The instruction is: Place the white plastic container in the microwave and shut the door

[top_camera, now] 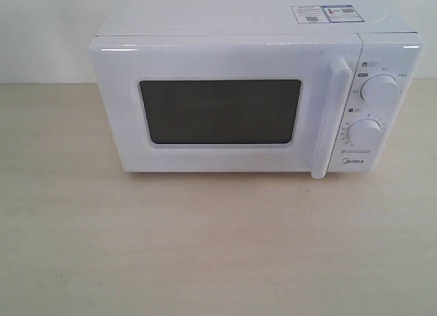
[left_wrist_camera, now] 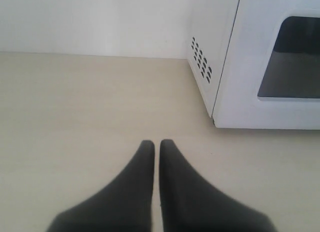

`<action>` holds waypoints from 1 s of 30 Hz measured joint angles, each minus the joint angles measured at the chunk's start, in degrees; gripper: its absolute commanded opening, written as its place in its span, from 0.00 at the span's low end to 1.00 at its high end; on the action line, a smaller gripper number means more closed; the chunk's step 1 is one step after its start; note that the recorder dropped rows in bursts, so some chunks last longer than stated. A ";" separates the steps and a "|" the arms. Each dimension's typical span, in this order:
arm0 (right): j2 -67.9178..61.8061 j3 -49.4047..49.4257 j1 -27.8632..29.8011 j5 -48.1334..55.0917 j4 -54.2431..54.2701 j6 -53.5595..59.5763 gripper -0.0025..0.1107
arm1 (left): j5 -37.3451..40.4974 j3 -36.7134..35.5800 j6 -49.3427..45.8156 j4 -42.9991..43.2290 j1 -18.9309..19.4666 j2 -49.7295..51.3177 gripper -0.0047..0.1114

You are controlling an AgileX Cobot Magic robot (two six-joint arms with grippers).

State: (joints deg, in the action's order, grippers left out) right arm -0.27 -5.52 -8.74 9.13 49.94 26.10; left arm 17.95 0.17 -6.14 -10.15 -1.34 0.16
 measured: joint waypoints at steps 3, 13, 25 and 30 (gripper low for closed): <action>0.00 0.00 0.00 2.31 -21.85 -18.25 0.02 | 0.00 0.00 0.00 0.00 0.00 0.00 0.08; 0.00 2.50 0.00 9.15 -41.93 -33.74 0.02 | 0.00 0.00 0.00 0.00 0.00 0.00 0.08; 0.00 5.21 0.00 11.46 -47.63 -27.98 0.02 | 0.00 0.00 0.00 0.00 0.00 0.00 0.08; 0.00 5.30 0.00 10.88 -50.25 -27.85 0.02 | 0.00 0.00 0.09 0.00 0.00 0.00 0.08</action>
State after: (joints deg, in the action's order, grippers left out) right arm -0.27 -0.22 -8.74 20.00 -0.31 -1.75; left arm 17.95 0.17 -6.04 -10.15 -1.34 0.16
